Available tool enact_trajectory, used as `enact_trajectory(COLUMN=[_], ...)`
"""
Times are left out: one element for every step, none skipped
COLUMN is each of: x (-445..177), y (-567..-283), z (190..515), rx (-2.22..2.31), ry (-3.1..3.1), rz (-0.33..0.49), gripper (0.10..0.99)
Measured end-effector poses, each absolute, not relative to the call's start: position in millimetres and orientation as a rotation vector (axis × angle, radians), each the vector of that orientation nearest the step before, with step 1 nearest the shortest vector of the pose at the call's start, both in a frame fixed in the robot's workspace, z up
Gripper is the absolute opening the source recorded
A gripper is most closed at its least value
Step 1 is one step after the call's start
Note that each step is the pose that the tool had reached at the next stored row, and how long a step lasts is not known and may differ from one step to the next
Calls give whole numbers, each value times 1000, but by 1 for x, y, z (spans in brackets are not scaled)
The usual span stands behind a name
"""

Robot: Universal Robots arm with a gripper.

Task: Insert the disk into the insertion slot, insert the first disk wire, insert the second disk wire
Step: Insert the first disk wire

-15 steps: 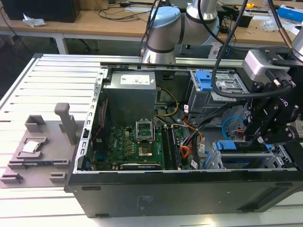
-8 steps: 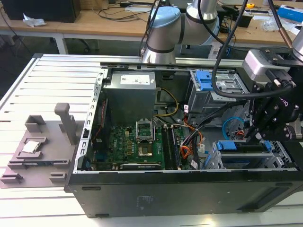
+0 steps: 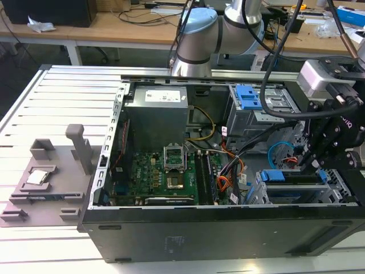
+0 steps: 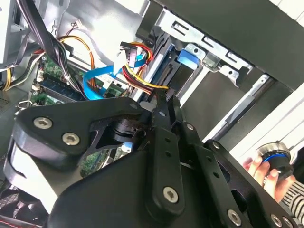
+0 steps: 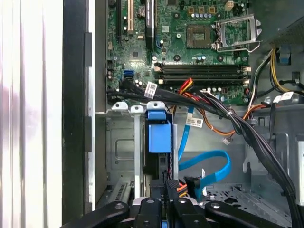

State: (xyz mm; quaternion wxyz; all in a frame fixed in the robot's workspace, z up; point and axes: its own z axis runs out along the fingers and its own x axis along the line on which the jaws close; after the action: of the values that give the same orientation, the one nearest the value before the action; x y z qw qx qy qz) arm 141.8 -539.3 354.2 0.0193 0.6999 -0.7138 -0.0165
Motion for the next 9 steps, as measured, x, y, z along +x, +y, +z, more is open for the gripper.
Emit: enact_trajectory(x=[142,143,143,143,144,145,145,145,145], y=[-538,-537,-537,-536,-535,-534,-534,-534,-534], z=[353,352,351,350,349,348,347,346,346], rx=[2172,2172,2172,2172,2172,2172,2172,2172,2172], ry=[-2215,-2215,-2215,-2215,-2215,-2215,-2215,-2215,-2215], rz=[-51,-51,-51,-52,-52,-52,-52,-52,-52], gripper=[165,165,165,165,165,165,165,165,165])
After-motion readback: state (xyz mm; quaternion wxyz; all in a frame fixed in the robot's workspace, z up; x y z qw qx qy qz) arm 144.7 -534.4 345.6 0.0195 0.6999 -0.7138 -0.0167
